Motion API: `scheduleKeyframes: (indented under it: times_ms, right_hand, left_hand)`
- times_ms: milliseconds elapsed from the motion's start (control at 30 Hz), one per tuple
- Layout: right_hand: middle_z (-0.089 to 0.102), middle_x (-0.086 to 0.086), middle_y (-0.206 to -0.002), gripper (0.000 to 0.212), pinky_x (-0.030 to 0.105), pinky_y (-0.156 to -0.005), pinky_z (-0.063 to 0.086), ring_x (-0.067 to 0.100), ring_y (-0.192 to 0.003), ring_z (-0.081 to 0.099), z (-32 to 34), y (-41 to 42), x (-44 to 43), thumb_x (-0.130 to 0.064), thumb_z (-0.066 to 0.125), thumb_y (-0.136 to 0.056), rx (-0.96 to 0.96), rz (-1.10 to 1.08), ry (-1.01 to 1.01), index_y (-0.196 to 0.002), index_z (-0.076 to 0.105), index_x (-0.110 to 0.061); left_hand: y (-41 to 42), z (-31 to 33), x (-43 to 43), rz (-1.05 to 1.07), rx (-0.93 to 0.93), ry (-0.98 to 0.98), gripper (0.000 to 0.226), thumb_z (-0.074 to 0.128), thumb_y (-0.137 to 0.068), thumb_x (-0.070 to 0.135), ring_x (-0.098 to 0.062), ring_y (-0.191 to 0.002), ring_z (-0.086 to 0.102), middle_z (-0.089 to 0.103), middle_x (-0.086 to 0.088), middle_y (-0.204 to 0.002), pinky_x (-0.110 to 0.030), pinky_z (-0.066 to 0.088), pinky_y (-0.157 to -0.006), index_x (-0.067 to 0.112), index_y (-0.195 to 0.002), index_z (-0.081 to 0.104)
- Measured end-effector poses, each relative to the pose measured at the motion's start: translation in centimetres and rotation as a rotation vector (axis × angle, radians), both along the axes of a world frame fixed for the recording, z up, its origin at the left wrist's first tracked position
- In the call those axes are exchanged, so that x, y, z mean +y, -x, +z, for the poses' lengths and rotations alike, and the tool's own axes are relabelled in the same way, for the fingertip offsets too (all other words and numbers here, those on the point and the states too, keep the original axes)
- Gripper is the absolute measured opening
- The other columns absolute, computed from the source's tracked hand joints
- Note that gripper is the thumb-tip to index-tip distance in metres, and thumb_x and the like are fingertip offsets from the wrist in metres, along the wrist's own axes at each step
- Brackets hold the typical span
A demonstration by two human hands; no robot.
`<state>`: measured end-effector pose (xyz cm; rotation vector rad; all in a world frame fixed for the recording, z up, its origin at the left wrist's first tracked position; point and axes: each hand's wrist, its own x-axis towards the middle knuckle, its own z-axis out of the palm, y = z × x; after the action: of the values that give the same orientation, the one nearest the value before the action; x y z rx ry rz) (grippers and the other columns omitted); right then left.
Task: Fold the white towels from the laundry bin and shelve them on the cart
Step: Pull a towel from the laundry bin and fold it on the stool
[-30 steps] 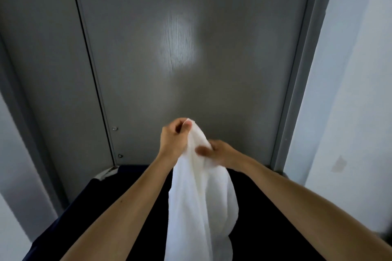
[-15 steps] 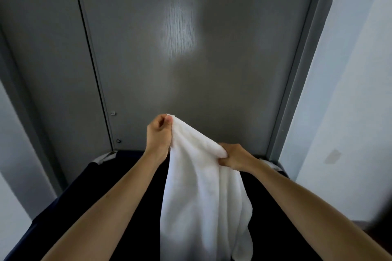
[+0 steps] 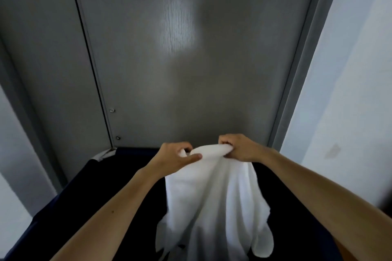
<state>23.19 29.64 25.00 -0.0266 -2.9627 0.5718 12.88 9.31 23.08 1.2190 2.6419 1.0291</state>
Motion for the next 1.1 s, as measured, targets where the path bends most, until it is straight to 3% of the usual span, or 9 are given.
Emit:
scheduleKeyframes:
  times_ms: [133, 233, 333, 500, 600, 733, 900, 1000, 1100]
  right_hand:
    - [0.046, -0.014, -0.071, 0.036, 0.011, -0.064, 0.035, 0.009, -0.075, 0.046, -1.8, -0.2, 0.1, -0.002, 0.066, -0.078, -0.04, -0.033, 0.021, -0.069, 0.042, -0.027]
    - [0.048, -0.012, -0.074, 0.039, 0.012, -0.063, 0.035, 0.009, -0.076, 0.046, -2.6, -0.1, -0.2, -0.005, 0.067, -0.078, -0.033, -0.066, 0.091, -0.068, 0.04, -0.031]
    - [0.052, -0.006, -0.081, 0.029, 0.017, -0.064, 0.036, 0.012, -0.079, 0.048, -4.2, -0.3, -0.6, -0.008, 0.067, -0.079, -0.01, -0.115, 0.193, -0.075, 0.046, -0.027]
    - [0.052, -0.004, -0.086, 0.026, 0.008, -0.065, 0.035, 0.009, -0.075, 0.047, -4.5, -0.3, -2.3, -0.011, 0.071, -0.078, 0.299, -0.207, 0.33, -0.089, 0.049, -0.019]
    - [0.048, -0.006, -0.088, 0.023, 0.011, -0.065, 0.033, 0.009, -0.078, 0.046, -4.1, -0.3, -3.2, -0.009, 0.07, -0.079, 0.385, -0.244, 0.386, -0.089, 0.051, -0.017]
    - [0.057, -0.002, -0.105, 0.036, 0.018, -0.078, 0.04, 0.013, -0.097, 0.056, -5.3, -1.2, -2.9, -0.023, 0.07, -0.082, 0.067, -0.281, 0.43, -0.115, 0.061, -0.01]
    - [0.066, 0.007, -0.094, 0.041, 0.026, -0.074, 0.049, 0.02, -0.086, 0.064, -6.7, -1.3, -2.1, -0.043, 0.064, -0.085, -0.109, -0.391, 0.417, -0.096, 0.067, -0.004]
    - [0.063, 0.014, -0.088, 0.043, 0.024, -0.065, 0.037, 0.026, -0.086, 0.062, -5.9, -1.1, -0.4, -0.044, 0.059, -0.088, -0.1, -0.395, 0.181, -0.084, 0.062, -0.001]
    - [0.062, 0.019, -0.11, 0.045, 0.026, -0.079, 0.034, 0.03, -0.106, 0.057, -4.9, -1.1, 1.5, -0.038, 0.052, -0.094, -0.181, -0.293, -0.078, -0.109, 0.06, 0.004]
  left_hand:
    - [-0.5, 0.0, -0.2, -0.073, -0.032, 0.207, 0.049, 0.071, -0.067, 0.062, -0.01, -0.083, 0.057, 0.064, 0.008, -0.091, -0.018, 0.044, -0.068, 0.026, -0.098, 0.061]
    - [-0.5, 0.4, -0.2, -0.024, 0.11, 0.358, 0.039, 0.07, -0.075, 0.048, -0.02, -0.089, 0.059, 0.066, -0.002, -0.095, -0.022, 0.043, -0.069, 0.016, -0.097, 0.064]
    - [-0.5, 0.7, -0.5, 0.002, -0.159, 0.015, 0.022, 0.069, -0.082, 0.023, -0.014, -0.065, 0.051, 0.055, 0.001, -0.065, -0.016, 0.034, -0.053, 0.014, -0.066, 0.057]
    - [-2.5, 1.9, 1.8, 0.025, -0.789, -0.661, 0.009, 0.057, -0.09, 0.007, -0.021, -0.084, 0.063, 0.067, -0.007, -0.086, -0.032, 0.051, -0.077, 0.009, -0.088, 0.065]
    - [-2.6, 2.5, 2.4, 0.07, -1.032, -0.86, 0.017, 0.052, -0.094, 0.016, -0.023, -0.085, 0.065, 0.066, -0.014, -0.094, -0.031, 0.056, -0.069, 0.003, -0.1, 0.062]
    - [-2.2, 3.9, 2.0, 0.04, -1.141, -0.994, 0.031, 0.047, -0.096, 0.03, -0.018, -0.072, 0.07, 0.07, -0.012, -0.087, -0.025, 0.056, -0.054, 0.002, -0.102, 0.06]
    - [-1.1, 5.4, 1.0, -0.048, -1.149, -1.083, 0.036, 0.042, -0.096, 0.036, -0.016, -0.072, 0.071, 0.073, -0.007, -0.081, -0.024, 0.056, -0.057, 0.006, -0.097, 0.062]
    - [0.3, 4.4, -0.1, 0.166, -1.059, -1.093, 0.037, 0.053, -0.092, 0.034, -0.02, -0.088, 0.069, 0.069, -0.012, -0.105, -0.027, 0.056, -0.061, 0.005, -0.113, 0.059]
    - [1.3, 3.0, -1.5, 0.363, -0.959, -1.084, 0.015, 0.06, -0.088, 0.023, -0.018, -0.081, 0.064, 0.066, -0.01, -0.099, -0.029, 0.052, -0.064, 0.01, -0.097, 0.06]
